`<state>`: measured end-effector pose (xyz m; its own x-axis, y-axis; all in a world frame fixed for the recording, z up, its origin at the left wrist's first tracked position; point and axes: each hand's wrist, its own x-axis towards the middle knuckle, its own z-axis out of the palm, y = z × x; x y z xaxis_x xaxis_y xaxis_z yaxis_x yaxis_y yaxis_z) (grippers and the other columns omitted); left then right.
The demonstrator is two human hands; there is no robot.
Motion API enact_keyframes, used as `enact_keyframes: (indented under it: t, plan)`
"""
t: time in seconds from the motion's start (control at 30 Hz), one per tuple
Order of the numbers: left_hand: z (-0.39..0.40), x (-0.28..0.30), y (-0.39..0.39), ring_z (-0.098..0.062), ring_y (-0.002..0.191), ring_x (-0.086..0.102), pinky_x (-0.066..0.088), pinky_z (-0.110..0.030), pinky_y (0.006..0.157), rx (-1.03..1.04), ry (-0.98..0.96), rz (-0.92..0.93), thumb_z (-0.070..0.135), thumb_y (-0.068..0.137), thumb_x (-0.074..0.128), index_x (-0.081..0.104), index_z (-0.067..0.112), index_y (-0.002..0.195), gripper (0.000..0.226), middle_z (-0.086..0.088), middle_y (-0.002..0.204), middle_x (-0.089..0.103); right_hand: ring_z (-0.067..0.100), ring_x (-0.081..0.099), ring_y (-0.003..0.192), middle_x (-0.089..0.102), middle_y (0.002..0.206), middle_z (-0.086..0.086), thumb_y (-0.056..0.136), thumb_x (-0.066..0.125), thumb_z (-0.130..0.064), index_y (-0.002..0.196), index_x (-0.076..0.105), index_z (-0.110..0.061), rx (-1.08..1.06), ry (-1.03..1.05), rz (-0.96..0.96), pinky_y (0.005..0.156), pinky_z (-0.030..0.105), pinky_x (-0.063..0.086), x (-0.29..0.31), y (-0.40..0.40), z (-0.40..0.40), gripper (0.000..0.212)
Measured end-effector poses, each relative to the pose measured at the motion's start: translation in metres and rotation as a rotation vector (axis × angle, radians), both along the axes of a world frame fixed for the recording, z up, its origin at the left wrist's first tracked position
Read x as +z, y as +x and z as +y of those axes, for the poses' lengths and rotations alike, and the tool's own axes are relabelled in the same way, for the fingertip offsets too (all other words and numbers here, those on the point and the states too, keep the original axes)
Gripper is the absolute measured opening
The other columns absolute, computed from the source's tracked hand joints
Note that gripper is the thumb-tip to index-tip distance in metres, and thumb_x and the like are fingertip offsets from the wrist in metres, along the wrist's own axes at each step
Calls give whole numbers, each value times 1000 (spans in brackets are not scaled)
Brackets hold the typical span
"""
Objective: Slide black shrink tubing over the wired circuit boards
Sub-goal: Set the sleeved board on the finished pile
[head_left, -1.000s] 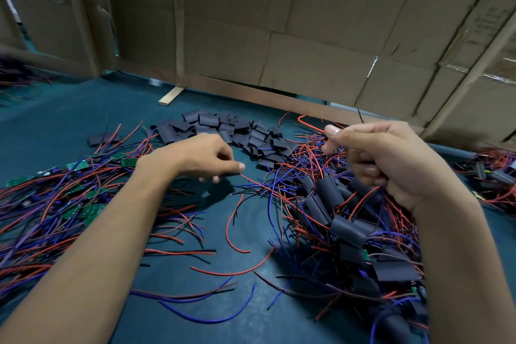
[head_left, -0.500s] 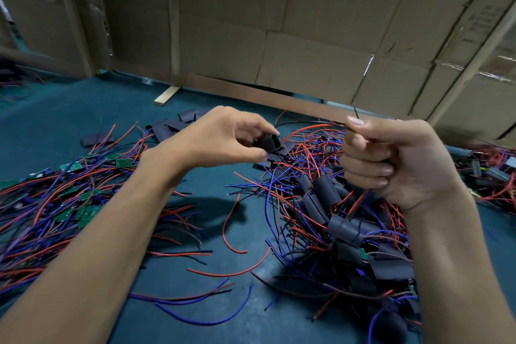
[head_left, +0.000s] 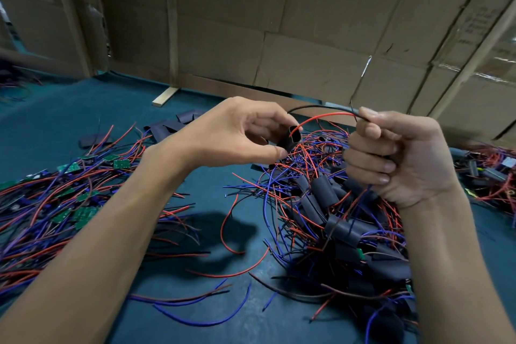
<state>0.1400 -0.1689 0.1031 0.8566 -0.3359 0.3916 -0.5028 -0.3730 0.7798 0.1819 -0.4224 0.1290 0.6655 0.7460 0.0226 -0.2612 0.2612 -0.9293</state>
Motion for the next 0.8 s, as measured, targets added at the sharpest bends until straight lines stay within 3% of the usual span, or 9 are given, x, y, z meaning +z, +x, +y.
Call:
enact_keyframes:
  t: [0.3,0.5,0.67,0.8]
  plan:
    - [4,5,-4,-30,101,73,56,-38,96,54,-23,14,-14,83,70,66,-2,116,35,-16,109,75,9,7,42,7,52,-8,73,69,-27,60,58,-15,-91,-32,-79,38,19,10,2,-2,2,20]
    - [4,4,-5,-30,99,72,55,-44,96,95,24,42,-14,83,69,68,3,115,35,-12,106,76,8,10,41,11,51,-9,87,51,-25,61,60,-17,-94,-5,-60,36,20,13,1,-2,0,29]
    - [3,7,-8,-32,101,72,54,-49,94,100,25,49,-13,83,69,69,6,114,36,-11,106,76,9,8,42,9,51,-9,80,61,-27,60,60,-16,-103,-43,-93,37,19,11,2,-4,3,23]
    - [3,9,-9,-29,101,73,54,-48,95,102,29,59,-13,83,69,69,5,114,36,-11,106,76,8,9,41,11,50,-10,85,53,-27,60,60,-17,-72,-3,-63,36,20,12,1,-3,1,28]
